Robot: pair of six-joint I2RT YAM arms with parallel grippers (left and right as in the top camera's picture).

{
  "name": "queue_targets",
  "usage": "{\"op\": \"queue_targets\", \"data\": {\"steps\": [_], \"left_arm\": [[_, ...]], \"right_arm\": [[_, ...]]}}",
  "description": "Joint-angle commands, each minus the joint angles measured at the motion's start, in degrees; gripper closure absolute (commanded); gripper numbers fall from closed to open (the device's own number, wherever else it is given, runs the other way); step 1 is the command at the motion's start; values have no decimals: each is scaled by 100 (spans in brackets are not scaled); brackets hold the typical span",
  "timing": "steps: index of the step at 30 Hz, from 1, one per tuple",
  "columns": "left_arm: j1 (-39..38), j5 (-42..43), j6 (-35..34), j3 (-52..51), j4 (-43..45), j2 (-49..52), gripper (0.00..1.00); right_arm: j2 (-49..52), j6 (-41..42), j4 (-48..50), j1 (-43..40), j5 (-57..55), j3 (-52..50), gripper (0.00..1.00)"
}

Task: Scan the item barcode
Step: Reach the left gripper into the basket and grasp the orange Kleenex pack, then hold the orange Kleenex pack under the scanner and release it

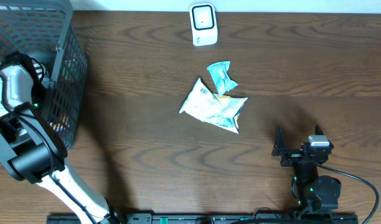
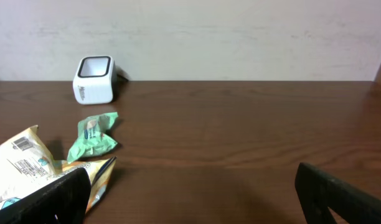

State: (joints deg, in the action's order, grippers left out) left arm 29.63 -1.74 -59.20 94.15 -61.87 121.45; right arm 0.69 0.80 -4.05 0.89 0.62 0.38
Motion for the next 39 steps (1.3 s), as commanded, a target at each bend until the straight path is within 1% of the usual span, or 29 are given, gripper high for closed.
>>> {"op": "queue_targets", "data": {"steps": [1, 5, 9, 12, 19, 22, 24, 26, 28, 31, 35, 39], "left_arm": [[13, 63, 446, -48, 208, 240, 93], [90, 68, 737, 37, 219, 68, 93], [118, 129, 990, 337, 251, -450, 93], [116, 129, 986, 474, 511, -1180, 93], [96, 129, 990, 476, 1910, -3228, 93], [-4, 127, 997, 476, 2155, -4028, 93], [-142, 127, 1154, 476, 2221, -4433, 93], [-426, 125, 1613, 476, 2341, -4765, 93], [-719, 127, 1899, 474, 2422, -4900, 93], [-1464, 127, 2308, 468, 2452, -4907, 93], [-2623, 122, 2846, 396, 2450, -4568, 93], [-3617, 118, 3589, 391, 2420, -3893, 92]], "right_arm": [[-31, -46, -24, 28, -7, -9, 1], [-31, -46, -24, 28, -7, -9, 1], [-31, -46, -24, 28, -7, -9, 1], [-31, -46, -24, 28, -7, -9, 1], [-31, -46, -24, 28, -7, -9, 1], [-31, -46, -24, 28, -7, -9, 1], [-31, -46, -24, 28, -7, -9, 1], [-31, -46, -24, 28, -9, -9, 1], [-31, -46, -24, 28, -7, -11, 1], [-31, -46, -24, 28, -9, -9, 1], [-31, -46, -24, 28, -7, -9, 1], [-31, -46, -24, 28, -7, -9, 1]]}}
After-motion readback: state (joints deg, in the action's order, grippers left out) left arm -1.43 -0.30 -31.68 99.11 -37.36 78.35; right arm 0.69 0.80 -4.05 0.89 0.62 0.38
